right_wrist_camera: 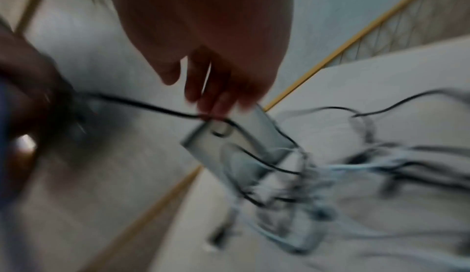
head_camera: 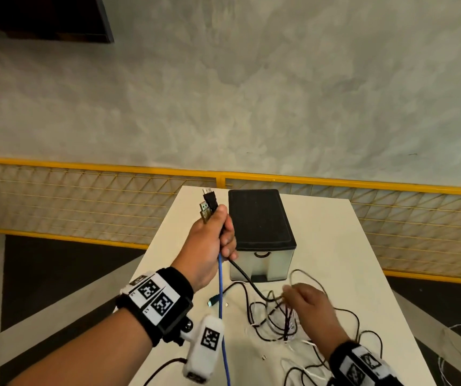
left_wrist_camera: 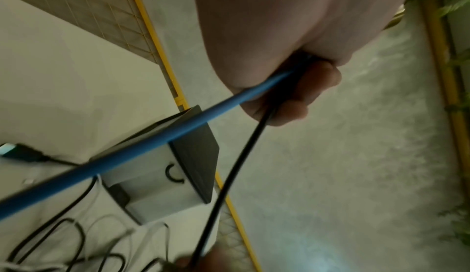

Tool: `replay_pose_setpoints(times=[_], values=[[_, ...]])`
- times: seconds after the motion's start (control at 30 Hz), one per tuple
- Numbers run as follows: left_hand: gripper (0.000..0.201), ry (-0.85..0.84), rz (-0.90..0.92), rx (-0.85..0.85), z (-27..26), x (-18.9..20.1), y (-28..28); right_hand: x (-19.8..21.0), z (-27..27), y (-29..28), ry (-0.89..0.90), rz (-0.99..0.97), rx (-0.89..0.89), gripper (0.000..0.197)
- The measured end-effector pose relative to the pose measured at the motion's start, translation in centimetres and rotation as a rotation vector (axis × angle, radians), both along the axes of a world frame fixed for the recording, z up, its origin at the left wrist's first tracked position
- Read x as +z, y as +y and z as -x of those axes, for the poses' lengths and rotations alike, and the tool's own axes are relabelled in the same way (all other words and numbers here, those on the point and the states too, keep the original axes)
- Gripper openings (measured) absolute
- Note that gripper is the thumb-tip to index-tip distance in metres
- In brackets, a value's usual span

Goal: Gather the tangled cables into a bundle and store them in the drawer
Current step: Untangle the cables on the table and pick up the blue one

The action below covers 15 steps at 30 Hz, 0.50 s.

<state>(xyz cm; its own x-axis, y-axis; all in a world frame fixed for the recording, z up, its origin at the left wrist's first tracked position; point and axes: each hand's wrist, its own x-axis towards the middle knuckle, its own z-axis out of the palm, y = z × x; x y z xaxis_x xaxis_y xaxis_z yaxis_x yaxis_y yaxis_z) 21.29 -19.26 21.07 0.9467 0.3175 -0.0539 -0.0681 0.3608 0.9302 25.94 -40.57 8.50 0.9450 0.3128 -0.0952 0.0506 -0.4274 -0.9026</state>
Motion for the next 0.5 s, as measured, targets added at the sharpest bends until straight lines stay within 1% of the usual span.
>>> replay_pose_setpoints(times=[0.03,0.07,0.1,0.13,0.17,0.23,0.3,0.33,0.37,0.43,0.5], values=[[0.041,0.003,-0.003,0.0,-0.1,-0.5,-0.5,1.3,0.4,1.0,0.186,-0.061,0.045,0.045],[0.041,0.011,-0.005,-0.007,-0.1,-0.9,-1.1,2.1,0.8,2.0,0.393,-0.114,0.088,0.049],[0.041,0.021,-0.004,-0.023,0.0,-1.2,-1.7,2.7,1.3,2.7,0.57,-0.162,0.12,0.045],[0.04,0.032,-0.002,-0.043,0.1,-1.4,-2.1,3.1,1.7,3.3,0.709,-0.226,0.122,0.035],[0.04,0.044,-0.003,-0.069,0.3,-1.5,-2.5,3.2,2.1,3.6,0.818,-0.32,0.078,0.026],[0.039,0.077,-0.014,-0.131,0.9,-1.6,-2.8,3.0,2.1,3.8,0.983,-0.542,-0.078,0.016],[0.039,0.15,-0.025,-0.216,1.7,-2.1,-2.9,2.5,1.5,3.5,1.045,-0.711,-0.215,0.015],[0.038,0.204,-0.028,-0.257,2.2,-2.5,-2.8,2.3,1.1,3.4,1.048,-0.744,-0.251,0.016],[0.038,0.261,-0.041,-0.296,2.8,-3.0,-2.7,2.3,0.8,3.2,1.057,-0.766,-0.253,0.017],[0.037,0.369,-0.08,-0.346,4.0,-4.6,-2.5,2.4,0.3,3.2,1.083,-0.777,-0.2,0.024],[0.038,0.47,-0.112,-0.376,5.2,-6.4,-2.2,3.1,-0.1,3.4,1.088,-0.771,-0.148,0.023]])
